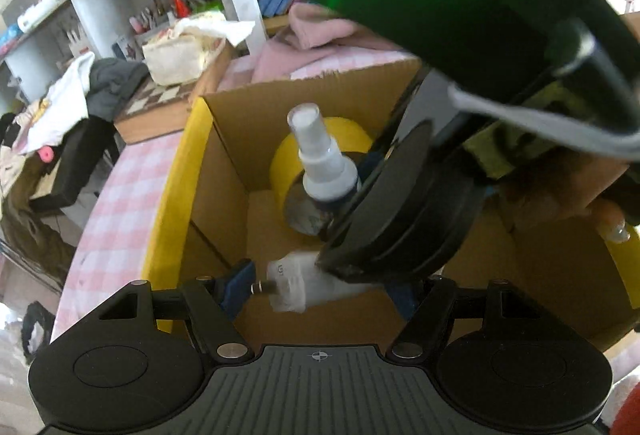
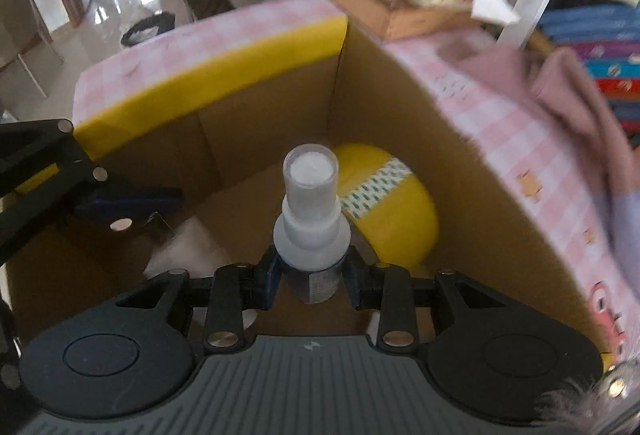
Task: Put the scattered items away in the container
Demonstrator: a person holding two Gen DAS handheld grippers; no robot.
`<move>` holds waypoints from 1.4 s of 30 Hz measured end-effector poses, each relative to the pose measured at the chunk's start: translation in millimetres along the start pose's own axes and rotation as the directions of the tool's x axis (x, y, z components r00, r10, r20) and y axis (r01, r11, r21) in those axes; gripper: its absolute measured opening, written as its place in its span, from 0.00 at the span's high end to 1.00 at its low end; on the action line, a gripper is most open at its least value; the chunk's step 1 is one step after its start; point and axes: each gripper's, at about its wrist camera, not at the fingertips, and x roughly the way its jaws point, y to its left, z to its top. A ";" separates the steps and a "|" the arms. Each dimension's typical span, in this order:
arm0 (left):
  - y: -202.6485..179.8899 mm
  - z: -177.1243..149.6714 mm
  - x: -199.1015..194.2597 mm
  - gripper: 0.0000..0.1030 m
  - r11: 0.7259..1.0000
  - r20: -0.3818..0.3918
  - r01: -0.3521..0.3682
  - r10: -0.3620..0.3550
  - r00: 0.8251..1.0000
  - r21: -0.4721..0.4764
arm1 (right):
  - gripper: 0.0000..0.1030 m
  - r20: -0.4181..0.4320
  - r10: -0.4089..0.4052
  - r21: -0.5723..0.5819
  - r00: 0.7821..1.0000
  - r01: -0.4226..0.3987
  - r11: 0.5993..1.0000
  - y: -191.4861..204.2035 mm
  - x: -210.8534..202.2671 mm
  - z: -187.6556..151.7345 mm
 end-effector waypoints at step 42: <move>16.4 -77.4 -162.9 0.11 0.993 0.375 -0.055 0.089 0.923 -0.100 | 0.42 0.429 -0.343 0.393 0.836 0.169 0.904 65.5 -197.4 -116.5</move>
